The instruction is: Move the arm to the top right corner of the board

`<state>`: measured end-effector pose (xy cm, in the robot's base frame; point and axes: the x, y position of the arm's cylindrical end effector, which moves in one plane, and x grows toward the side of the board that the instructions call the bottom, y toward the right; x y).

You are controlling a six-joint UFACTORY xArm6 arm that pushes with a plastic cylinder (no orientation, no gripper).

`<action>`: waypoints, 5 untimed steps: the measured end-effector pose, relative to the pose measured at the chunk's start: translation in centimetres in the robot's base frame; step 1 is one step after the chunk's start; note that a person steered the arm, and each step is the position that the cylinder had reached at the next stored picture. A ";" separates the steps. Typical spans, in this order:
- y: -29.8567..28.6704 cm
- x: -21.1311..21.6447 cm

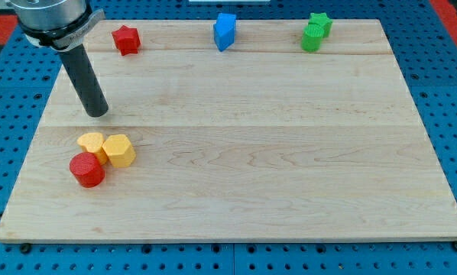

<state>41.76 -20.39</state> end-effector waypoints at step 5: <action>30.1 -11.0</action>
